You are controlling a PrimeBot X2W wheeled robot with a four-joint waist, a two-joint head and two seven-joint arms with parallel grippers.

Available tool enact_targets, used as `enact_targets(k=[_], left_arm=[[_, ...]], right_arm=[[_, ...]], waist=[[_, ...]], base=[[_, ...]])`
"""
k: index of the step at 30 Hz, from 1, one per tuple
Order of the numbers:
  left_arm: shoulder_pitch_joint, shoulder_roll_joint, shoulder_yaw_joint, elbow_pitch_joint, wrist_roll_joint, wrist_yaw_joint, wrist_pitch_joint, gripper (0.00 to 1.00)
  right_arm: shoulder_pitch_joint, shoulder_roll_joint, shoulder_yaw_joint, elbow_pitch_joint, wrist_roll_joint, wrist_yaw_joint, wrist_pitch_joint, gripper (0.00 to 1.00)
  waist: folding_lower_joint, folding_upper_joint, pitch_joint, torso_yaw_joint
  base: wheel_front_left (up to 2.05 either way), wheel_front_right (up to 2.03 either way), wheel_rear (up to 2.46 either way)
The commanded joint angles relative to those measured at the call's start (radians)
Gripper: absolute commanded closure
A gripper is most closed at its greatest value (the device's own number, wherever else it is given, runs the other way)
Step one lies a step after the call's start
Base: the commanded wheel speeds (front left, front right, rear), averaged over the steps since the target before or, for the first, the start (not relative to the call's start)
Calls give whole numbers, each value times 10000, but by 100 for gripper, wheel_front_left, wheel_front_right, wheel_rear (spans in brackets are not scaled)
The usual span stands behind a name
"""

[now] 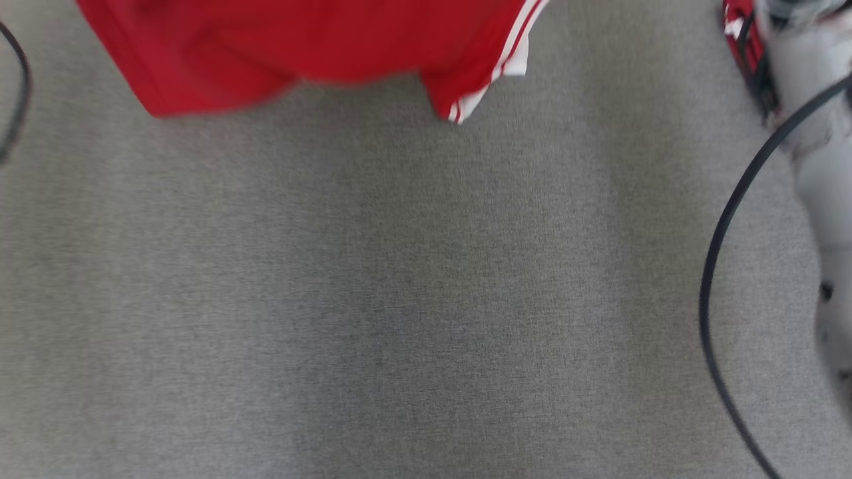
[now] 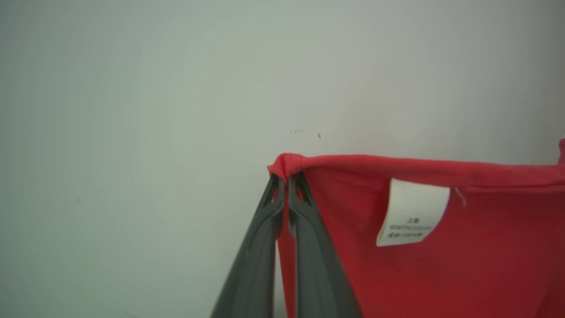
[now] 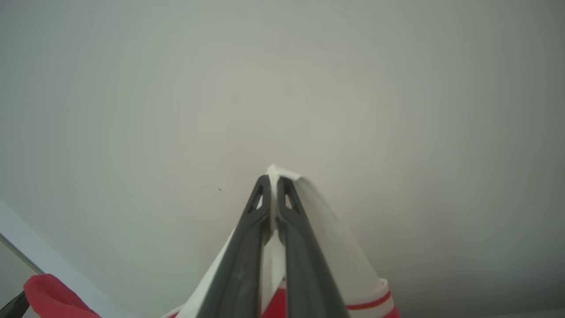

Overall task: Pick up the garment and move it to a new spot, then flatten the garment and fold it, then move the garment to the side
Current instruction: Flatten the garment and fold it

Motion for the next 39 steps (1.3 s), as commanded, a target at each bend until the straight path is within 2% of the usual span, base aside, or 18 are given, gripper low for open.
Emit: enact_targets(k=[1,9,15,17,20,28,35,39], left_arm=[[-586,58,-169,256,-70,6,73,100],[-3159,-199,-388,1396,-355,6,183,100],[-4471,-558,-810,1933,-410,6,-218,100],[-4661,-754,-916,2042,-515,6,-396,100],[-4637,-754,-1245,2214,-580,6,-520,100],[-3929,-129,-1724,2492,-952,6,-999,100],[-2605,386,-1795,2218,-1491,6,-1555,100],[-1274,598,-1594,1807,-1946,58,-1884,100]], right_arm=[[-702,22,-59,434,0,0,-161,100],[-3956,573,-599,3067,-246,0,-923,100],[-5143,952,-402,3902,-538,1,-1563,100],[-5291,952,-210,3904,-586,1,-1726,100],[-5305,866,105,3909,-544,-1,-1764,100],[-4725,379,1227,3433,-233,1,-1425,100],[-3289,-335,2125,2222,660,-1,-1032,100],[-1773,-971,2487,853,1703,1,-929,100]], waist=[[-4,-2,970,-334],[-4,-2,1141,-473],[-4,-2,1152,-508],[-4,-2,1210,-408],[-4,-2,1364,-342],[-4,-2,1599,-366],[-4,-2,1204,-412],[-4,-2,600,-420]], base=[[0,0,0],[0,0,0],[0,0,0],[0,0,0],[0,0,0],[0,0,0],[0,0,0],[0,0,0]])
